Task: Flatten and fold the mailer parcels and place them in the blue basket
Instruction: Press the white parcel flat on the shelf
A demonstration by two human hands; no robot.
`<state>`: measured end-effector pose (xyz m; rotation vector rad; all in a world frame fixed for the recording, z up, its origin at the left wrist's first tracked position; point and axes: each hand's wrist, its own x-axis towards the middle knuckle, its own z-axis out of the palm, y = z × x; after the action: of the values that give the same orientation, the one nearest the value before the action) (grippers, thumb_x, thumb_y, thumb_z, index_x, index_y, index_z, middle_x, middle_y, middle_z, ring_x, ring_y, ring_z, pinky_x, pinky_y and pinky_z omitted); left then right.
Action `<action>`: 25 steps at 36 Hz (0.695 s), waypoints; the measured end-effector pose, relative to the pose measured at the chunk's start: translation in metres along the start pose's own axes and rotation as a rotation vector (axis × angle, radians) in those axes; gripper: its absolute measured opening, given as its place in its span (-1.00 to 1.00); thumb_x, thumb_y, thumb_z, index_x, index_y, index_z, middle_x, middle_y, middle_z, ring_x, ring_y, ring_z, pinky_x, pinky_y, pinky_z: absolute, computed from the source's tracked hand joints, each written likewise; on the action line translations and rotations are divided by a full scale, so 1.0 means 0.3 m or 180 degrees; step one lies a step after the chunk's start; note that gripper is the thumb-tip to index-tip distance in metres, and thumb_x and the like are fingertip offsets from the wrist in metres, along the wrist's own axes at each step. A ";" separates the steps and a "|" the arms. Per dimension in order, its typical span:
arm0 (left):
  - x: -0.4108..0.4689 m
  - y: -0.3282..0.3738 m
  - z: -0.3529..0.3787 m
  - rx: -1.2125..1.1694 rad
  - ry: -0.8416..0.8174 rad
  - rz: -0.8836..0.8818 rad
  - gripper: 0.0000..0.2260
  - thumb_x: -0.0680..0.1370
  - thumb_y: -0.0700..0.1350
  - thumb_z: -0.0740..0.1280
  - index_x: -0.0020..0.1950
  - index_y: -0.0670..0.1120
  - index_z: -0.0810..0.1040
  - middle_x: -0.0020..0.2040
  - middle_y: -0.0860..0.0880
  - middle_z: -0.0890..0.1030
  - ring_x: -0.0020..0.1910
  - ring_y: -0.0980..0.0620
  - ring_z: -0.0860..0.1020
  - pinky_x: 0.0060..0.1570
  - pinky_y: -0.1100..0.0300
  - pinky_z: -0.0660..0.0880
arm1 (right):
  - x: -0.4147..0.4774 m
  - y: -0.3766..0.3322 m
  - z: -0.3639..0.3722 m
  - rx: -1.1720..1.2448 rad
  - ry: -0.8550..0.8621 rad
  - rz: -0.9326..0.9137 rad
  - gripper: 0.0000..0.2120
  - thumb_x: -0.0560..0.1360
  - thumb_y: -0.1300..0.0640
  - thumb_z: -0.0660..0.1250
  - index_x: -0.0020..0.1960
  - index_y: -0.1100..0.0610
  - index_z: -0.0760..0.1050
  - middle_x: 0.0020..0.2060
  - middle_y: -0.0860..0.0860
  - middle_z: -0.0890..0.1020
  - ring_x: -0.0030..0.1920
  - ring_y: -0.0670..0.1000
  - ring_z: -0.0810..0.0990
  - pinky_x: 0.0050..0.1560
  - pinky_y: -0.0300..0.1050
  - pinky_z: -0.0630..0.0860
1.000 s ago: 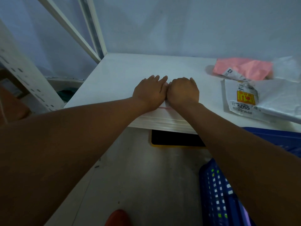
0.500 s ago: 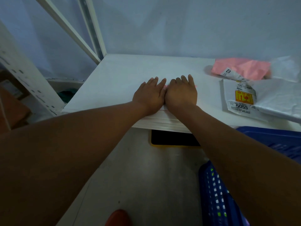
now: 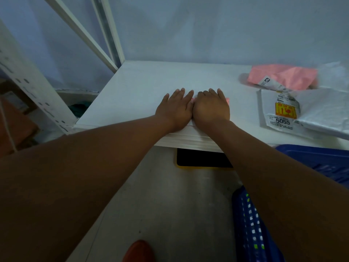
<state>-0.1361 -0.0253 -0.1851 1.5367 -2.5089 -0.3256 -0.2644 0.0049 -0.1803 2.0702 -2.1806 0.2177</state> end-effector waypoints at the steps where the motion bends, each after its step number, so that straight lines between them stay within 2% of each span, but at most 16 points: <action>1: 0.000 0.000 0.000 0.0001 -0.0015 -0.0007 -0.52 0.71 0.10 -0.18 0.63 0.04 0.00 0.63 -0.07 0.02 0.61 0.00 -0.07 0.56 -0.03 -0.15 | 0.001 0.001 0.003 0.0014 -0.0002 0.0005 -0.55 0.64 0.06 -0.01 0.42 0.22 0.39 0.38 0.14 0.49 0.52 0.12 0.26 0.57 0.05 -0.03; 8: 0.003 -0.001 0.002 0.0015 -0.0063 -0.0037 -0.51 0.71 0.11 -0.19 0.63 0.04 -0.01 0.64 -0.05 -0.01 0.61 0.01 -0.09 0.56 -0.05 -0.17 | 0.005 0.009 0.014 0.0096 0.0105 -0.0030 -0.59 0.63 0.05 0.00 0.30 0.20 0.48 0.26 0.12 0.57 0.45 0.12 0.35 0.55 0.05 0.03; 18: 0.001 0.004 -0.001 -0.0007 -0.0089 -0.0074 -0.51 0.70 0.12 -0.20 0.63 0.04 -0.01 0.64 -0.04 -0.02 0.61 0.02 -0.11 0.56 -0.05 -0.18 | 0.005 0.017 0.014 0.0480 0.0108 -0.0013 -0.58 0.65 0.06 -0.03 0.29 0.21 0.48 0.27 0.13 0.56 0.43 0.12 0.37 0.54 0.05 0.05; 23: 0.002 0.005 0.000 0.0040 -0.0138 -0.0066 -0.51 0.70 0.12 -0.21 0.63 0.04 -0.03 0.64 -0.05 -0.03 0.61 0.01 -0.12 0.56 -0.06 -0.19 | 0.006 0.020 0.002 0.0648 0.0098 0.0012 -0.62 0.64 0.08 -0.01 0.21 0.24 0.50 0.18 0.16 0.59 0.31 0.14 0.46 0.48 0.05 0.15; 25: 0.007 0.005 -0.001 0.0058 -0.0152 -0.0070 -0.50 0.70 0.12 -0.21 0.64 0.04 -0.04 0.64 -0.04 -0.04 0.61 0.01 -0.13 0.56 -0.05 -0.19 | 0.005 0.020 -0.010 0.0838 0.0099 0.0043 -0.66 0.64 0.10 0.01 0.11 0.24 0.50 0.10 0.17 0.61 0.21 0.16 0.50 0.42 0.04 0.21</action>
<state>-0.1382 -0.0265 -0.1844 1.5828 -2.5395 -0.3477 -0.2705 0.0043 -0.1773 2.1640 -2.2532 0.5630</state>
